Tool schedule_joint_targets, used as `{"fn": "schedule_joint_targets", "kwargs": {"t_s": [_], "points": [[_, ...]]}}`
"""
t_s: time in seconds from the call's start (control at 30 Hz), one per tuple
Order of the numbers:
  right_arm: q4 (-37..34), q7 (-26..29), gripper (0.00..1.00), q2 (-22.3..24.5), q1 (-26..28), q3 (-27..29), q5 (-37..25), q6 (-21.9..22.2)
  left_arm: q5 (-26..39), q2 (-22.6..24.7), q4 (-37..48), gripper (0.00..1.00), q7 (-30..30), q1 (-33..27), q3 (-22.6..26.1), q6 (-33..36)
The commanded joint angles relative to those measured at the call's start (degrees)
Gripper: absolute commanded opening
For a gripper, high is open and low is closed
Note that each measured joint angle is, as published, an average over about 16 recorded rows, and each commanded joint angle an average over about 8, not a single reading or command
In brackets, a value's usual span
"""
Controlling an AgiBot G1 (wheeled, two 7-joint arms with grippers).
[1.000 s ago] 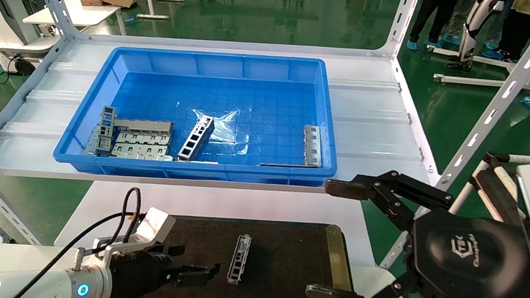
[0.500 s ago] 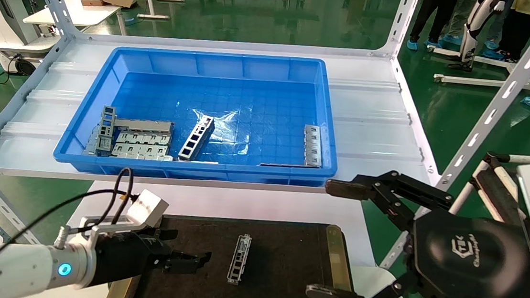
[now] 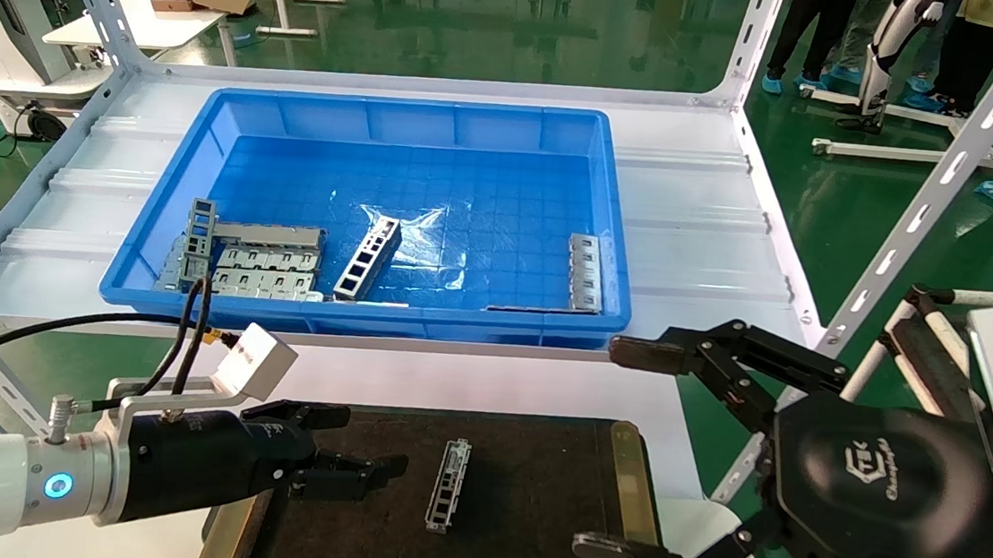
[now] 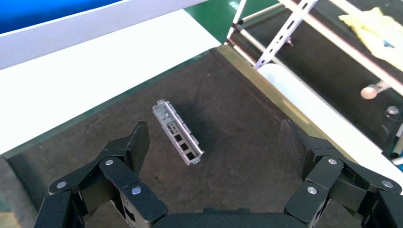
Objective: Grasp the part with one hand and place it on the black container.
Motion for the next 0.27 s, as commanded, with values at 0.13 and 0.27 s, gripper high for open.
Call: {"fn": "schedule_joint_targets", "kwargs": {"t_s": [0.13,0.27], "points": [[0.00,0.00,1.00,0.00,0.00,0.00,0.00,0.00,-2.93,-0.28,0.31,1.00,4.60,1.99,-2.22,0.92],[0.00,0.00,1.00,0.00,0.00,0.00,0.00,0.00,-3.44,-0.26,0.38,1.00,5.54,2.29,-2.69,1.16]]}}
